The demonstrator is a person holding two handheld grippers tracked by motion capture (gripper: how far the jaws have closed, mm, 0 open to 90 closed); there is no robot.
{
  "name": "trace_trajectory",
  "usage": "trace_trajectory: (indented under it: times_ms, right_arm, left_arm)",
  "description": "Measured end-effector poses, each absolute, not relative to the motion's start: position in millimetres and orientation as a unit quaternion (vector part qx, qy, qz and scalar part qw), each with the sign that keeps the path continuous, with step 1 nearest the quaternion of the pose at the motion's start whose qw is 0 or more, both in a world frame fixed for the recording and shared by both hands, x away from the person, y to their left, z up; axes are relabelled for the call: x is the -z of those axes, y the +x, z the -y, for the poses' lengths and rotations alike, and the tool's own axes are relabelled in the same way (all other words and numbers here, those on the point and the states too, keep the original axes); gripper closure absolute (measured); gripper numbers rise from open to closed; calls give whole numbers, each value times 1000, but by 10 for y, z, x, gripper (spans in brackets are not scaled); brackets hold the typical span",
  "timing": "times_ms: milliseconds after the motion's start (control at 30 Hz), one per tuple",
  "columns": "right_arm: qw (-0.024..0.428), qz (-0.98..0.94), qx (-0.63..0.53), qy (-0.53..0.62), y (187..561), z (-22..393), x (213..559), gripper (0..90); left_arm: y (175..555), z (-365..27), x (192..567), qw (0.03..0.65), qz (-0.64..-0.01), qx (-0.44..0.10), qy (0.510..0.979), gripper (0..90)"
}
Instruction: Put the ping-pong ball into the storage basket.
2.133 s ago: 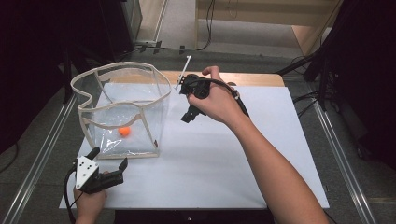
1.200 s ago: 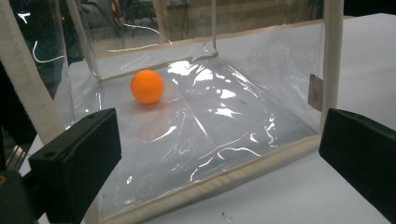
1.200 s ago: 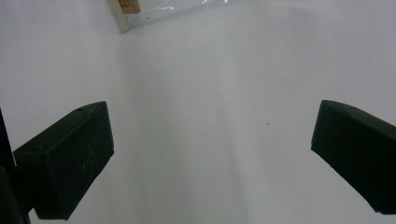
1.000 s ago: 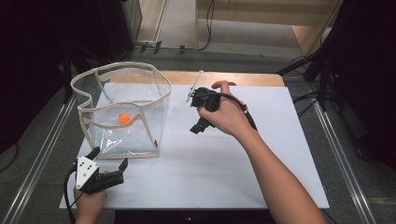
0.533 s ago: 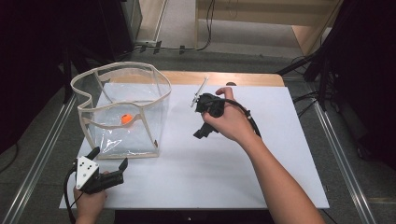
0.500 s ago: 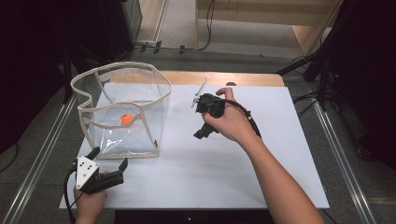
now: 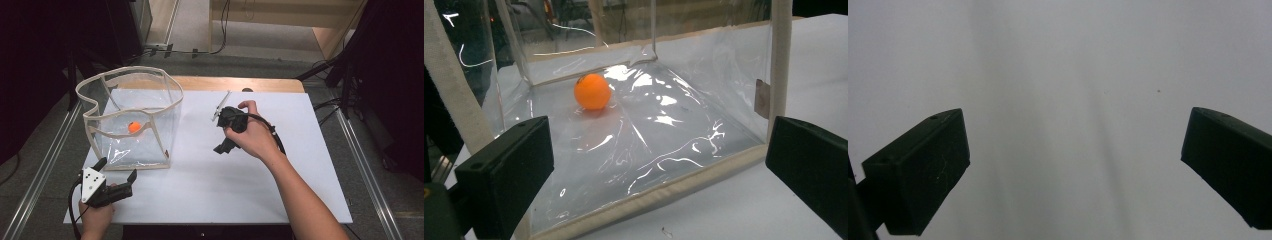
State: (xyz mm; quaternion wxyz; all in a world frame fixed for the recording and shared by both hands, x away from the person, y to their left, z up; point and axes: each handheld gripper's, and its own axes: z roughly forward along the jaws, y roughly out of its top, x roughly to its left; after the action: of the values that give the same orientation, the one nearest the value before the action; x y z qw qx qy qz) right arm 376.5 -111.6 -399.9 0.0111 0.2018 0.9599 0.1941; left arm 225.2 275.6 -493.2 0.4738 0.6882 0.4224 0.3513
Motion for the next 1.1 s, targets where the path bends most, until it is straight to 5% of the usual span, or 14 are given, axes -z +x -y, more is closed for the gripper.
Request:
trace_trajectory:
  times_ms: [1100]
  right_arm:
    - [18, -945, -224, 239, 3441, 1774, 4187, 0]
  left_arm:
    - [2251, -2757, 4933, 474, -424, -352, 687, 0]
